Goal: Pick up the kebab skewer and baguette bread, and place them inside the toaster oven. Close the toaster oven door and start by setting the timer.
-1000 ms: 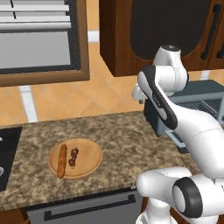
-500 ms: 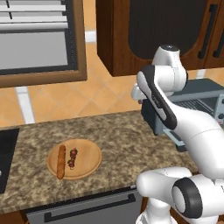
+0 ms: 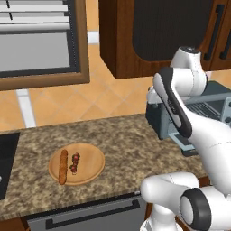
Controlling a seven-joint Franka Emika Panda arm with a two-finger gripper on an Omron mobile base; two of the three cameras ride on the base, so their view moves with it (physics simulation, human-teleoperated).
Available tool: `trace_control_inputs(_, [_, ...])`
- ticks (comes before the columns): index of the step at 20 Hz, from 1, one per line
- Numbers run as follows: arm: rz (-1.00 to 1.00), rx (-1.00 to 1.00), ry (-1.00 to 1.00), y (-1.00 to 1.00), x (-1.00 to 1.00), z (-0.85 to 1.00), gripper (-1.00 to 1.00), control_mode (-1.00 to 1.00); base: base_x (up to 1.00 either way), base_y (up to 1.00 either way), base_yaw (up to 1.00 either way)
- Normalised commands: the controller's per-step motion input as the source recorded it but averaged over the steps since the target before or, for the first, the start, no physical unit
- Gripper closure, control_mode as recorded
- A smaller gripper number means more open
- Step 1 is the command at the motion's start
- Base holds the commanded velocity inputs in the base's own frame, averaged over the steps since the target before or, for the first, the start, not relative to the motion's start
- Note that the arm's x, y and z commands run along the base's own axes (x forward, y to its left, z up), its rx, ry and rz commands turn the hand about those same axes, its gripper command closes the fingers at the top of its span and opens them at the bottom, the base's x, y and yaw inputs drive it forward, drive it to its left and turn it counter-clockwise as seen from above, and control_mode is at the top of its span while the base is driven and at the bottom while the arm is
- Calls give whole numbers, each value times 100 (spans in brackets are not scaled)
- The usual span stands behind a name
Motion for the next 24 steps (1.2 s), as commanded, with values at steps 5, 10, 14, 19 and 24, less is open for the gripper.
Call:
trace_control_inputs(5, [0,8,-6,-100,-31,0,-100,-100,0,0,0])
trace_control_inputs(10, [7,5,-28,-100,-30,-18,-100,-100,0,0,0])
trace_control_inputs(14, [10,3,-55,-98,-23,-26,-100,-100,0,0,0])
trace_control_inputs(19, [1,0,-23,-68,27,-36,-100,-100,0,0,0])
trace_control_inputs(24, [0,0,-5,-62,36,-13,-100,-100,0,0,0])
